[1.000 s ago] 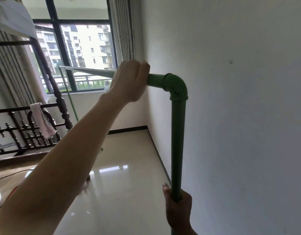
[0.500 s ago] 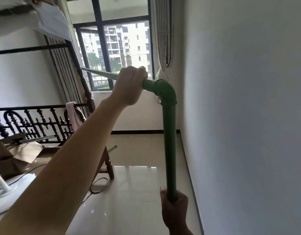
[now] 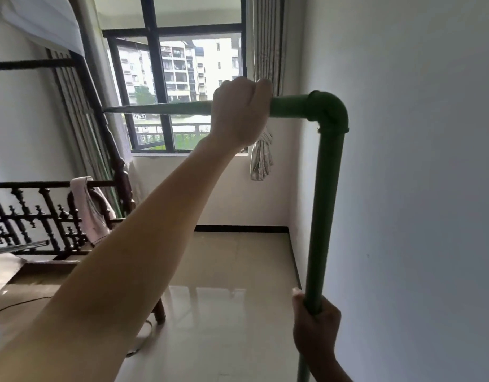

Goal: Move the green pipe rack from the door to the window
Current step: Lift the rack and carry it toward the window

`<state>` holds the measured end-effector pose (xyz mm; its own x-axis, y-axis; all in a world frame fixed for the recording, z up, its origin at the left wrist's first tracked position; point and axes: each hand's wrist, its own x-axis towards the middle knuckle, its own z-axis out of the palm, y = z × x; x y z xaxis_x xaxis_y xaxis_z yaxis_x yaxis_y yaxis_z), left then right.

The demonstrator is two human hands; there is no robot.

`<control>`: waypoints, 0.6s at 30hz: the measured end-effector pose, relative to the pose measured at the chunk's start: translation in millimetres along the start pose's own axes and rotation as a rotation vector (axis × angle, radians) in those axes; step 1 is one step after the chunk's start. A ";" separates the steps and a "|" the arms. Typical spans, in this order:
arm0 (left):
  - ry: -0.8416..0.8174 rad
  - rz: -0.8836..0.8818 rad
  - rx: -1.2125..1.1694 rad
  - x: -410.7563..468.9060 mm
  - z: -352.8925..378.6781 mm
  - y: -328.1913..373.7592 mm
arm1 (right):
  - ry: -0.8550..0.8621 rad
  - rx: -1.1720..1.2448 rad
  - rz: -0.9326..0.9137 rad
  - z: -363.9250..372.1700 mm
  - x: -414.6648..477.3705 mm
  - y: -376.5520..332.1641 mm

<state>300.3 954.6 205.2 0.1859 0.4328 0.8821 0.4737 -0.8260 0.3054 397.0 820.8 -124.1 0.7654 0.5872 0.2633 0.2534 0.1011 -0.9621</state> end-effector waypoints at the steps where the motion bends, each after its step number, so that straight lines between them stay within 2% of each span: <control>1: 0.029 -0.009 0.005 6.8 11.0 -7.7 | 0.009 -0.004 0.006 7.4 10.9 2.9; 6: 0.108 0.053 0.010 28.7 67.4 -50.2 | -0.013 0.039 0.008 44.9 67.2 26.3; 10: 0.249 0.545 0.279 51.7 120.0 -100.0 | -0.064 0.078 0.008 77.0 127.2 47.5; 13: 0.304 0.629 0.400 71.8 150.4 -130.0 | -0.119 0.058 -0.011 97.0 168.9 60.9; 18: 0.403 0.676 0.435 110.6 199.3 -178.1 | -0.153 0.075 -0.024 138.5 242.6 77.0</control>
<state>408.1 1221.5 176.9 0.2657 -0.3233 0.9082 0.6718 -0.6136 -0.4149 520.2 1082.3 -144.2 0.6595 0.6983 0.2783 0.2213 0.1734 -0.9597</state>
